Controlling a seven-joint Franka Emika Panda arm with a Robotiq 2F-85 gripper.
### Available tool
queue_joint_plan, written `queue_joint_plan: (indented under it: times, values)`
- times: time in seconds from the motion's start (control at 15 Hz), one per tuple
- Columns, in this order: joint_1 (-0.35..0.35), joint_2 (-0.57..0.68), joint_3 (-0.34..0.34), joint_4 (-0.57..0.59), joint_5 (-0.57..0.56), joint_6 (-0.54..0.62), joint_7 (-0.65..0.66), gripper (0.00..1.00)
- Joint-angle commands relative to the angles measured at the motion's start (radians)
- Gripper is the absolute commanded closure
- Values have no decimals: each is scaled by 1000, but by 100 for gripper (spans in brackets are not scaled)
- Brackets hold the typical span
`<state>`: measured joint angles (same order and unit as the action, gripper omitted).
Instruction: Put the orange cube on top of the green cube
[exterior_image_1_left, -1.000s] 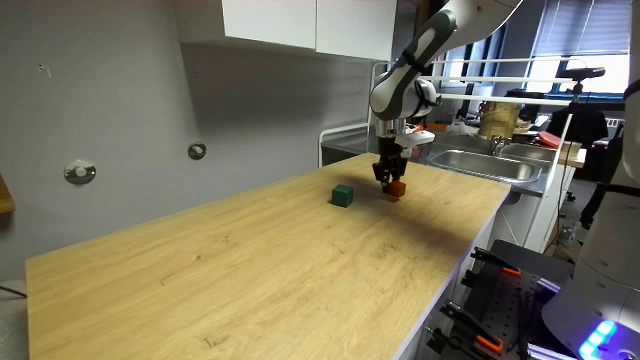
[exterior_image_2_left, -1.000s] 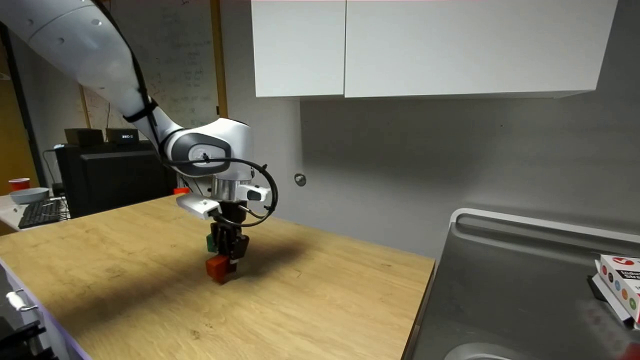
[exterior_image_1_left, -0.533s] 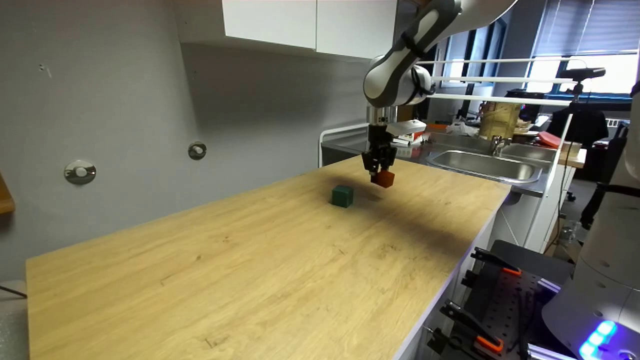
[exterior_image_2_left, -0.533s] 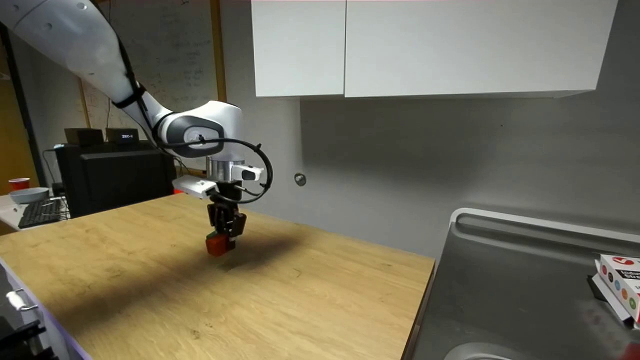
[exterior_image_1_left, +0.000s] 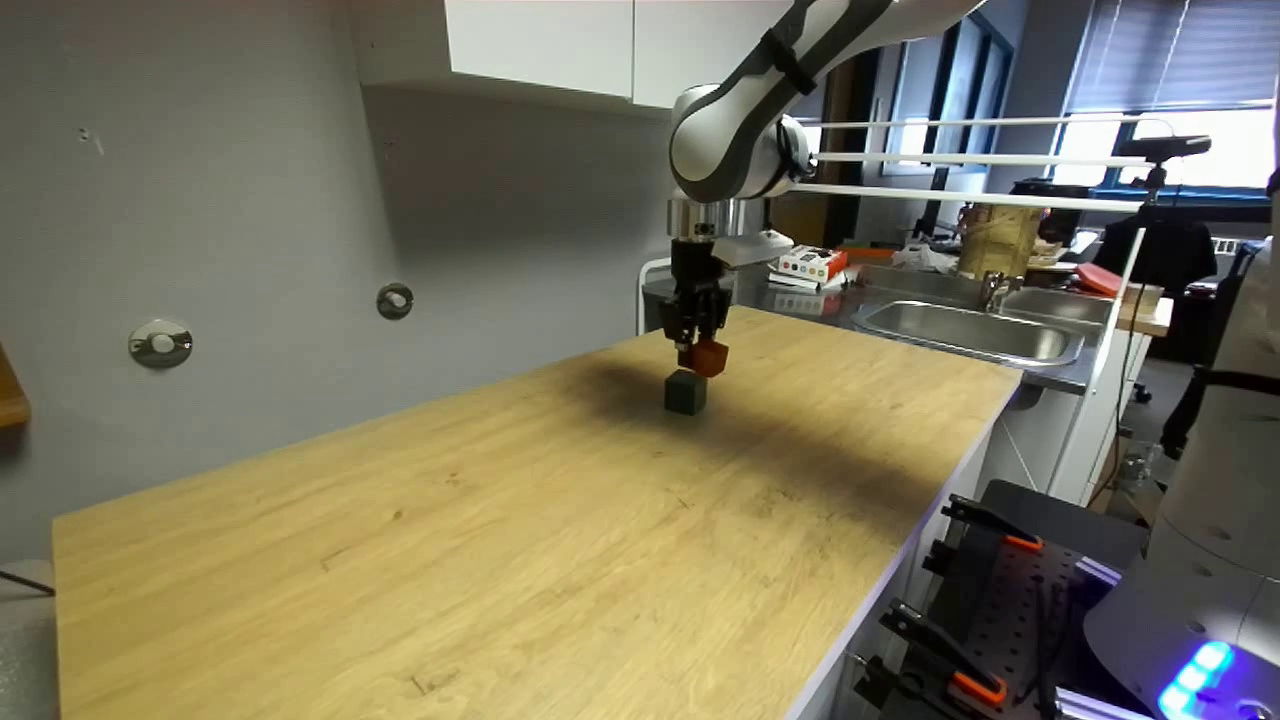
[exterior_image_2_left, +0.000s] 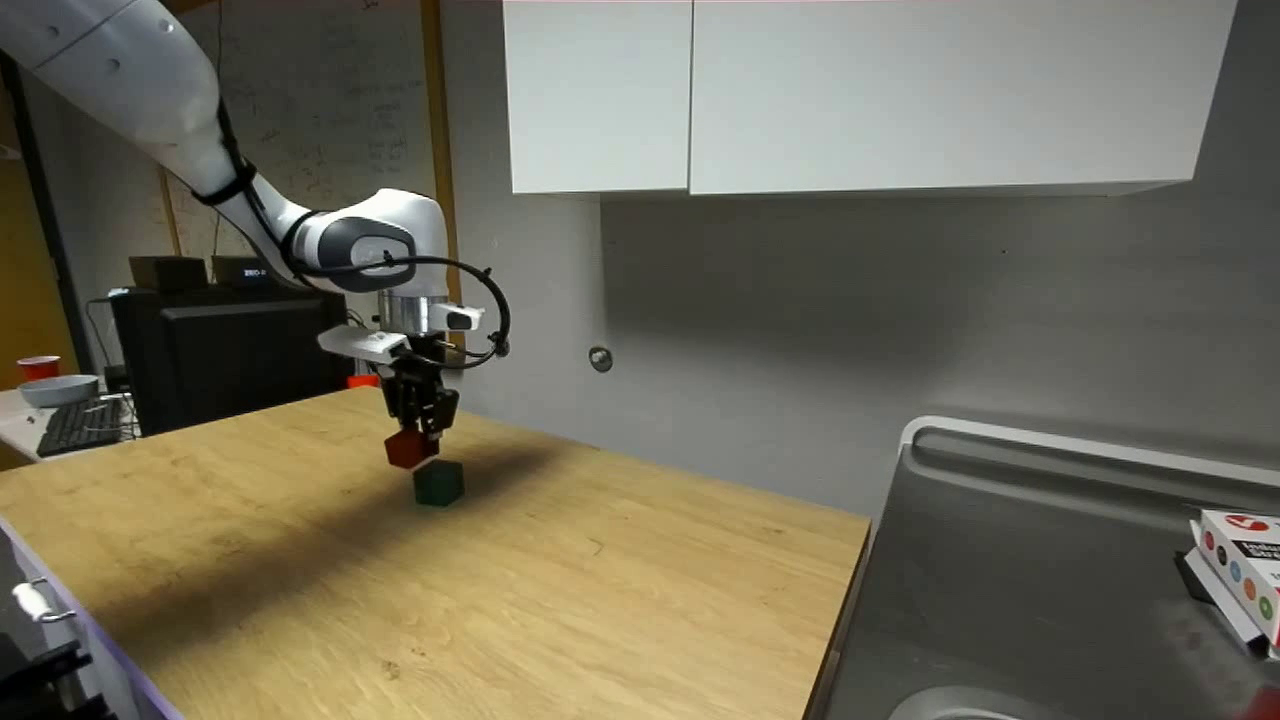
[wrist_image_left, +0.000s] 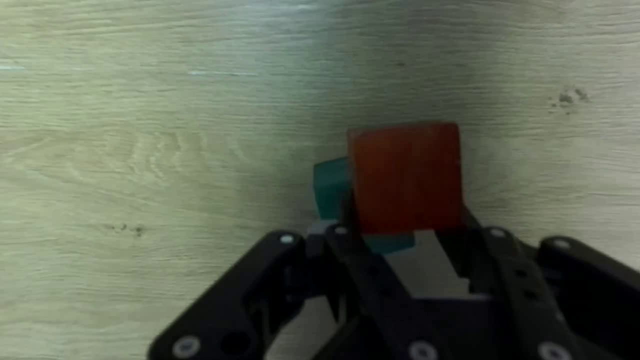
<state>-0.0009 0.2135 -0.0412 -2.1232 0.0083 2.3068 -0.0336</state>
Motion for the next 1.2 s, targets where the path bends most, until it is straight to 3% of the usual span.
queue_joint_plan:
  times: [0.0,0.47,1.0,1.07,1.13]
  values:
    - [12,41,14,71,-32,-32,33,81]
    - [15,122,10,159,-45,-37,32,81]
    - [8,159,-3,184,-53,-50,33,81]
    - [6,160,-6,187,-55,-53,35,41]
    - [4,160,-8,188,-56,-54,34,31]
